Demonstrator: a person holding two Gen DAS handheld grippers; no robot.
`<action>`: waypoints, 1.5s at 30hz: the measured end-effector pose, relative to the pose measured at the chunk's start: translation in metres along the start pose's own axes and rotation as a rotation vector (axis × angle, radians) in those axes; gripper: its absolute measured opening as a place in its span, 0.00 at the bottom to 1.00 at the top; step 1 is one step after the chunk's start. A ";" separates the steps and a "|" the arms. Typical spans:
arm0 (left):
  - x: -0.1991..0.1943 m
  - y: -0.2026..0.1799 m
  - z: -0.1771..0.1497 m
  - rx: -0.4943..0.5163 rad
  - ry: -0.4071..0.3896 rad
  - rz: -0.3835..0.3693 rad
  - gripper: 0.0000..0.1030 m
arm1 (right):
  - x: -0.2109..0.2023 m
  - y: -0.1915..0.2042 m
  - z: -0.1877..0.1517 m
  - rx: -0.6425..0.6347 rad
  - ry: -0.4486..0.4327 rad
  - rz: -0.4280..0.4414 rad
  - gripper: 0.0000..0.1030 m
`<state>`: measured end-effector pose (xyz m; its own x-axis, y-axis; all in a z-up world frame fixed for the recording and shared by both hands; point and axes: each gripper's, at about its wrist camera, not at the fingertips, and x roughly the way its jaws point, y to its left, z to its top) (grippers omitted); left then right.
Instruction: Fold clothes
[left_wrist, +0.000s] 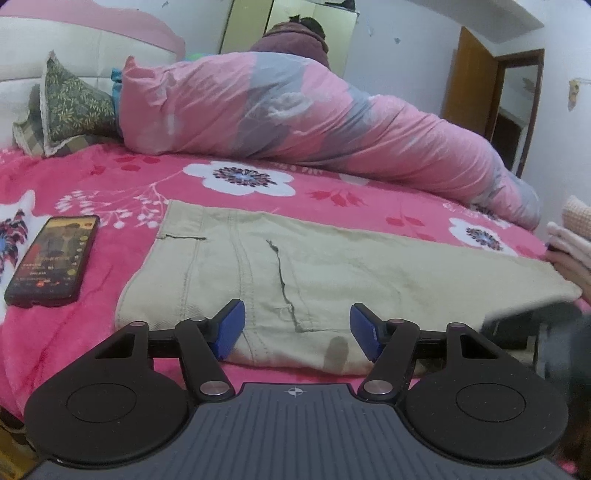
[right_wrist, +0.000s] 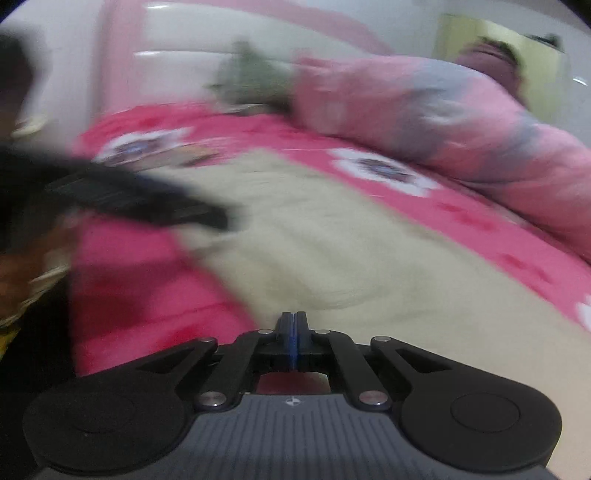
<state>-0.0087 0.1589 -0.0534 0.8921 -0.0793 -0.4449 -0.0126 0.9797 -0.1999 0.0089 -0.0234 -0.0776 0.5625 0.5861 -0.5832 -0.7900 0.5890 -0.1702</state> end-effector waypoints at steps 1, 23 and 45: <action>-0.001 0.001 0.000 0.000 -0.003 -0.003 0.62 | -0.004 0.005 0.001 -0.020 -0.010 0.011 0.00; -0.011 0.008 0.027 -0.012 -0.066 0.009 0.66 | -0.019 -0.070 0.012 0.228 -0.130 -0.154 0.00; 0.095 -0.119 0.027 0.058 0.135 -0.190 0.69 | -0.168 -0.288 -0.196 1.138 -0.211 -0.598 0.32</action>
<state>0.0900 0.0402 -0.0483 0.8074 -0.2834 -0.5175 0.1792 0.9534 -0.2426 0.0945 -0.4006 -0.0869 0.8625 0.0845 -0.4989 0.1851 0.8649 0.4665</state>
